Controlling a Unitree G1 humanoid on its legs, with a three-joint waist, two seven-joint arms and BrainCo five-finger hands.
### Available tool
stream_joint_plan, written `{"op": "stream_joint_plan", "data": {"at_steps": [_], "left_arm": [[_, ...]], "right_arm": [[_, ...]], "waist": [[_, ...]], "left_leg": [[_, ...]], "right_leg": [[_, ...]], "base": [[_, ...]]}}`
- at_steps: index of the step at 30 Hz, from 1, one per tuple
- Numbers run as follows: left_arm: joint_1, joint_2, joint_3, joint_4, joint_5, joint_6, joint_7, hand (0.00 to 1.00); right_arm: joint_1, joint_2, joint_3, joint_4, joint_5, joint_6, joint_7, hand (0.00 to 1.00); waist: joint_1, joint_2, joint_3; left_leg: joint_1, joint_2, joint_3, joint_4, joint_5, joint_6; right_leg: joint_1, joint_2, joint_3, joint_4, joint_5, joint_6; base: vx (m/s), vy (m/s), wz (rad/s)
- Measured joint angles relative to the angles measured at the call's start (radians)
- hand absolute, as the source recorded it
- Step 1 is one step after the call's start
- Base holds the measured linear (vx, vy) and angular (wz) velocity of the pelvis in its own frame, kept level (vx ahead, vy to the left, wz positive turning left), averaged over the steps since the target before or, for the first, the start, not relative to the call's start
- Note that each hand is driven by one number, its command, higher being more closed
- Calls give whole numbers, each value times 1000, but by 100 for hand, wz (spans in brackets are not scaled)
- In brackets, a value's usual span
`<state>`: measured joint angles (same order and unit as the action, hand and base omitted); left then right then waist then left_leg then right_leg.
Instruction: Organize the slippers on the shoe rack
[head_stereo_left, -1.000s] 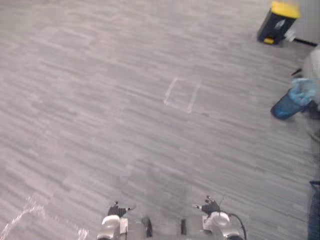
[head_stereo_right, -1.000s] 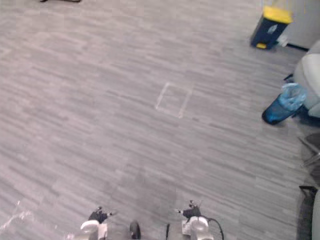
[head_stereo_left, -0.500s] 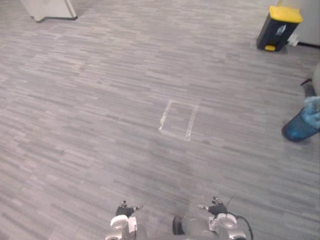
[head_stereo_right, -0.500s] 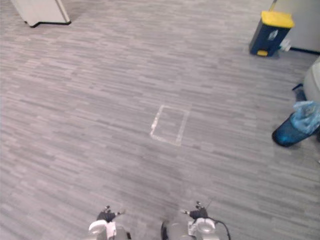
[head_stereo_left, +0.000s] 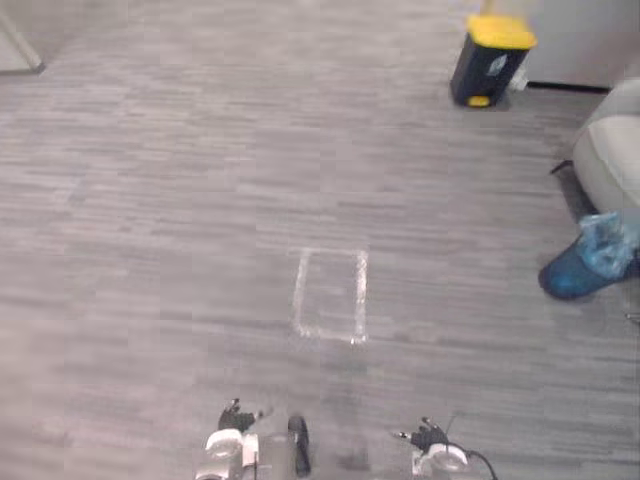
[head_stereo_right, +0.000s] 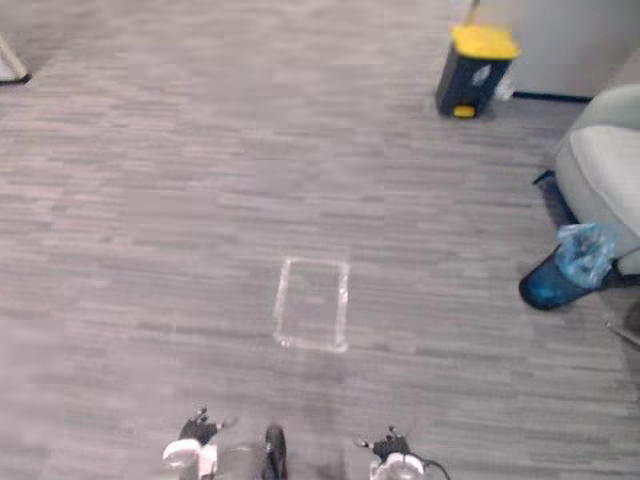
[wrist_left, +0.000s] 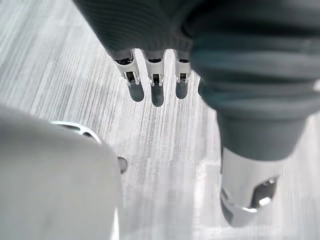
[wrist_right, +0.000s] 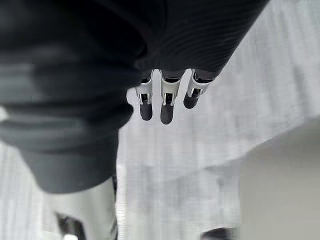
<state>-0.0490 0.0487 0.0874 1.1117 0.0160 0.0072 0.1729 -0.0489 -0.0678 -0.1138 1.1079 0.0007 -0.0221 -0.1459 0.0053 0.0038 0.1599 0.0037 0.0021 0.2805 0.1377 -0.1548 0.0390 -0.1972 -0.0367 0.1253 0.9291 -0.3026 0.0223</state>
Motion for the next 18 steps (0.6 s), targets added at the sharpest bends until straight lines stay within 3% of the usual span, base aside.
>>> {"op": "stream_joint_plan", "data": {"at_steps": [1,2,4,5,6,7,9,10,11,12,13,15,16,18], "left_arm": [[-7,-6,-6,10,-1,0,0,0],[-9,-6,-9,11,-1,0,0,0],[-23,8,-39,9,0,-1,-1,0],[-34,15,-50,8,1,-1,-1,0],[-35,20,-58,12,6,-1,-3,0],[-36,4,-66,20,13,-1,-9,0],[-35,-14,-64,22,23,-1,-17,0],[-22,-43,-55,3,23,0,-23,0],[-19,-49,-50,-5,23,-1,-23,0],[-17,-68,-23,-30,22,-2,-23,0],[-12,-80,2,-57,23,-1,-24,0],[3,-81,9,-75,23,0,-23,0],[14,-81,8,-101,22,-1,-22,0],[15,-80,12,-109,21,-1,-21,0]], "right_arm": [[-12,-13,-1,-19,0,-9,0,0],[-14,-14,-1,-25,0,-9,-1,0],[-20,-10,1,-29,0,-12,-1,0],[-19,-7,2,-27,0,-14,-1,0],[-18,-13,-2,-17,1,-15,-1,0],[-23,-15,-12,3,1,-14,-3,0],[-20,-13,-53,8,2,-11,-3,0],[-3,-17,-58,-3,2,-5,-7,0],[2,-17,-53,-9,1,-5,-7,0],[17,-17,-32,-34,1,-4,-9,0],[21,-7,-7,-40,1,-2,-10,0],[22,8,29,-39,0,4,-10,0],[21,11,43,-43,2,6,-11,0],[21,20,37,-41,2,8,-12,0]], "waist": [[-13,25,13],[-16,28,15],[-25,19,12],[-37,-14,6],[-55,-28,4],[-49,-15,-4],[-50,-15,-4],[-56,5,-15],[-58,10,-18],[-57,19,-21],[-50,24,-20],[-29,21,-19],[-9,17,-20],[5,11,-18]], "left_leg": [[65,24,12,-32,-11,2],[79,29,13,-37,-15,6],[137,40,11,-64,-31,0],[173,33,7,-84,-45,-21],[227,22,-38,-118,-54,-32],[240,46,-49,-107,-28,-62],[244,45,-78,-35,-14,-83],[188,74,-105,181,-19,-105],[160,85,-109,253,-16,-117],[62,121,-130,483,7,-187],[-51,170,-130,730,17,-210],[-129,207,-109,871,-2,-186],[-187,219,-84,877,-34,-154],[-227,216,-47,764,-84,-129]], "right_leg": [[-65,29,-51,-78,-27,-19],[-82,35,-66,-110,-28,-17],[-157,51,-117,-395,34,14],[-168,48,-124,-575,125,25],[-166,44,-142,-607,278,-37],[-161,53,-143,-551,250,-58],[-159,43,-149,-465,188,-79],[-90,50,-161,-478,135,-94],[-73,53,-164,-494,129,-94],[-23,63,-168,-532,116,-100],[44,85,-162,-570,106,-116],[130,103,-128,-613,89,-137],[187,106,-81,-646,74,-140],[240,94,-28,-675,67,-133]], "base": [[457,70,-43],[570,5,-11],[456,-49,16],[595,-117,53],[716,-134,38],[603,-112,21],[500,-167,-5],[652,-228,4],[518,-144,7],[462,-72,3],[428,-53,-11],[444,4,-56],[385,65,-77],[364,144,-101]]}}
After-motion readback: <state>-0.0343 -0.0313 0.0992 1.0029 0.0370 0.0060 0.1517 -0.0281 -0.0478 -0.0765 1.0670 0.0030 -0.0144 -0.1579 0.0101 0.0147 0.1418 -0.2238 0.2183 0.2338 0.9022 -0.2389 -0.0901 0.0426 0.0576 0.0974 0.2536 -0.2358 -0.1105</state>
